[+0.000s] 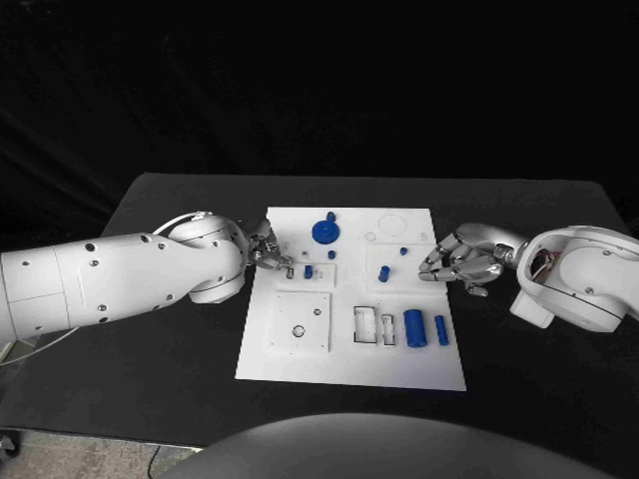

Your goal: Assemble the parts on the task board

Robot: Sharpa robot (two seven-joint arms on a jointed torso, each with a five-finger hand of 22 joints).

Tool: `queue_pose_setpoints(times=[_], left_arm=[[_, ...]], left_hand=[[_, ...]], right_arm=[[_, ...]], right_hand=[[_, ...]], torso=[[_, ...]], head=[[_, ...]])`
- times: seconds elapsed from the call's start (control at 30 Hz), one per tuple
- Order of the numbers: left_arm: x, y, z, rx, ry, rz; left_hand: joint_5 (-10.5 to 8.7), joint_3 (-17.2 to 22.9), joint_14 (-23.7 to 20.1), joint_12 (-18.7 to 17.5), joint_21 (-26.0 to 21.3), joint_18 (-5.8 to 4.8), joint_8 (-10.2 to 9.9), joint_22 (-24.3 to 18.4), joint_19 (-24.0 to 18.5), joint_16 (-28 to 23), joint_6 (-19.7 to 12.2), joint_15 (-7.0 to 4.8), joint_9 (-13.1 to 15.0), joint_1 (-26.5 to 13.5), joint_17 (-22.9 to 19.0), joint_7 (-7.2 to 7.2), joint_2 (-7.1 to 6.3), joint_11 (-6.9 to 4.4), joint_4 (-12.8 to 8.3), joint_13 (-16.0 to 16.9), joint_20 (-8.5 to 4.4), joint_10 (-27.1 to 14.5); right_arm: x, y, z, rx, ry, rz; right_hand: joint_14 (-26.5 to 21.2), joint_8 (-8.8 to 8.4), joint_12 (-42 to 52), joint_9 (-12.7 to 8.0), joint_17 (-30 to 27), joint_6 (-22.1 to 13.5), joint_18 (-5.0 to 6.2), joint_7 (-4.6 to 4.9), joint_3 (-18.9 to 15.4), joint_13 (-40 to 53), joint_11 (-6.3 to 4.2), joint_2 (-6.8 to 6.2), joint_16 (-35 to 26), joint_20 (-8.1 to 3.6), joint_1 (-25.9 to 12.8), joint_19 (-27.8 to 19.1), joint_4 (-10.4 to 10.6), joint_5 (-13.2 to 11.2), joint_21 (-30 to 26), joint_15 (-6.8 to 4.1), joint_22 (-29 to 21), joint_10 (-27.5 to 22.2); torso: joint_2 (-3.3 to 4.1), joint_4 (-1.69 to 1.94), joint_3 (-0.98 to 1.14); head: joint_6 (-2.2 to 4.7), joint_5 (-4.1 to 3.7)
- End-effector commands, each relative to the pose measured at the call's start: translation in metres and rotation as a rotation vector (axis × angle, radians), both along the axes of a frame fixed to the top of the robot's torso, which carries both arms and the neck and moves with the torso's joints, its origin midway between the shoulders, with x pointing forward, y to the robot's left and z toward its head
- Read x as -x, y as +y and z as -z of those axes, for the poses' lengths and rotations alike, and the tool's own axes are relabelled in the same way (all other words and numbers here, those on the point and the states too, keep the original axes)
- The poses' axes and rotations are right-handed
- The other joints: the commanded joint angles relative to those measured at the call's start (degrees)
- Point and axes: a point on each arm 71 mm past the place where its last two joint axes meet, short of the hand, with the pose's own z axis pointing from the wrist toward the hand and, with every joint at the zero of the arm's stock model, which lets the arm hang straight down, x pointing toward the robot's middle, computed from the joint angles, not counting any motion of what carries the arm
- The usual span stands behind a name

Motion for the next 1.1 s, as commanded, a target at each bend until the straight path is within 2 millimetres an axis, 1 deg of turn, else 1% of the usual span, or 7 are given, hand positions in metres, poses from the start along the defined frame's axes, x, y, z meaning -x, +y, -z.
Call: queue_pose_setpoints(times=[0.03,0.17,0.43,0.63,0.8,1.07,1.1], left_arm=[[0.002,-0.001,0.0,-0.009,-0.002,0.015],[0.003,-0.001,0.002,-0.012,0.009,0.021],[0.008,-0.001,0.004,-0.014,0.038,0.033],[0.011,-0.002,0.007,-0.011,0.049,0.035],[0.012,-0.003,0.01,-0.005,0.052,0.037],[0.012,-0.005,0.013,0.01,0.053,0.043],[0.012,-0.005,0.013,0.013,0.052,0.045]], left_hand=[[-0.29,0.4,6.0,0.1,0.1,0.67,0.0,8.6,0.2,0.1,0.2,-0.25,0.1,0.1,15.1,0.03,-0.31,-0.44,0.0,15.1,-0.05,5.9],[-0.29,0.4,6.0,0.1,0.1,0.67,0.0,8.6,0.2,0.1,0.2,-0.25,0.1,0.1,15.1,0.03,-0.31,-0.44,0.0,15.1,-0.05,5.9],[-0.33,0.5,6.0,0.1,0.0,0.7,0.0,8.5,0.1,0.1,0.3,-0.26,0.1,0.0,15.1,0.02,-0.37,-0.45,0.0,15.1,-0.06,5.9],[-0.33,0.5,6.0,0.1,-0.1,0.72,0.0,8.5,0.0,0.1,0.3,-0.26,0.1,0.0,15.1,0.02,-0.38,-0.45,0.0,15.1,-0.06,5.9],[-0.34,0.5,6.0,0.1,-0.1,0.72,0.0,8.5,0.0,0.1,0.3,-0.26,0.1,0.0,15.1,0.02,-0.39,-0.45,0.0,15.1,-0.06,5.9],[-0.36,0.6,6.0,0.1,-0.1,0.73,0.0,8.4,0.0,0.1,0.3,-0.27,0.1,0.0,15.1,0.01,-0.35,-0.46,0.1,15.1,-0.07,5.9],[-0.37,0.6,6.0,0.1,-0.1,0.74,-0.1,8.4,0.0,0.1,0.3,-0.27,0.1,0.0,15.1,0.01,-0.34,-0.46,0.1,15.1,-0.07,5.9]], right_arm=[[0.0,0.001,0.001,0.0,0.013,-0.004],[0.001,0.0,0.002,0.0,0.015,-0.004],[0.001,0.0,0.003,0.002,0.018,-0.002],[0.001,0.0,0.003,0.002,0.02,-0.003],[0.001,0.0,0.004,0.003,0.021,-0.002],[0.001,0.0,0.004,0.004,0.023,-0.002],[0.001,0.0,0.004,0.004,0.023,-0.002]], right_hand=[[-0.4,0.07,-0.2,0.0,0.0,0.6,1.16,-0.02,0.1,-2.3,-0.51,0.05,-0.4,-0.03,0.5,-0.3,-0.2,0.4,-0.4,0.08,3.3,-0.1],[-0.4,0.06,-0.3,-0.1,0.0,0.6,1.16,-0.02,0.1,-2.4,-0.51,0.04,-0.4,-0.03,0.5,-0.3,-0.2,0.5,-0.4,0.08,3.3,-0.1],[-0.4,0.03,-0.3,-0.1,-0.1,0.6,1.18,-0.02,0.2,-2.4,-0.52,0.01,-0.4,-0.03,0.7,-0.3,-0.3,0.9,-0.5,0.08,3.3,-0.1],[-0.4,0.01,-0.3,-0.1,-0.1,0.6,1.18,-0.02,0.3,-2.4,-0.52,0.0,-0.4,-0.04,0.8,-0.3,-0.3,1.1,-0.5,0.08,3.3,-0.1],[-0.4,-0.01,-0.3,-0.2,-0.1,0.6,1.18,-0.02,0.3,-2.4,-0.52,-0.01,-0.4,-0.04,0.8,-0.4,-0.3,1.2,-0.6,0.08,3.3,-0.1],[-0.4,-0.02,-0.3,-0.2,-0.1,0.6,1.18,-0.02,0.4,-2.4,-0.52,-0.01,-0.4,-0.04,0.9,-0.3,-0.3,1.4,-0.6,0.08,3.3,-0.2],[-0.4,-0.02,-0.3,-0.2,-0.1,0.6,1.18,-0.02,0.4,-2.4,-0.52,-0.01,-0.4,-0.04,0.9,-0.3,-0.3,1.4,-0.6,0.08,3.3,-0.2]], torso=[[-0.02,0.0,0.0],[-0.01,-0.01,-0.03],[0.0,-0.01,0.02],[0.02,-0.02,0.01],[0.04,-0.04,-0.01],[-0.01,-0.01,0.03],[0.01,-0.02,0.01]], head=[[0.01,0.1],[0.01,0.1],[0.01,0.2],[0.01,0.19],[0.01,0.15],[0.01,0.15],[0.01,0.13]])
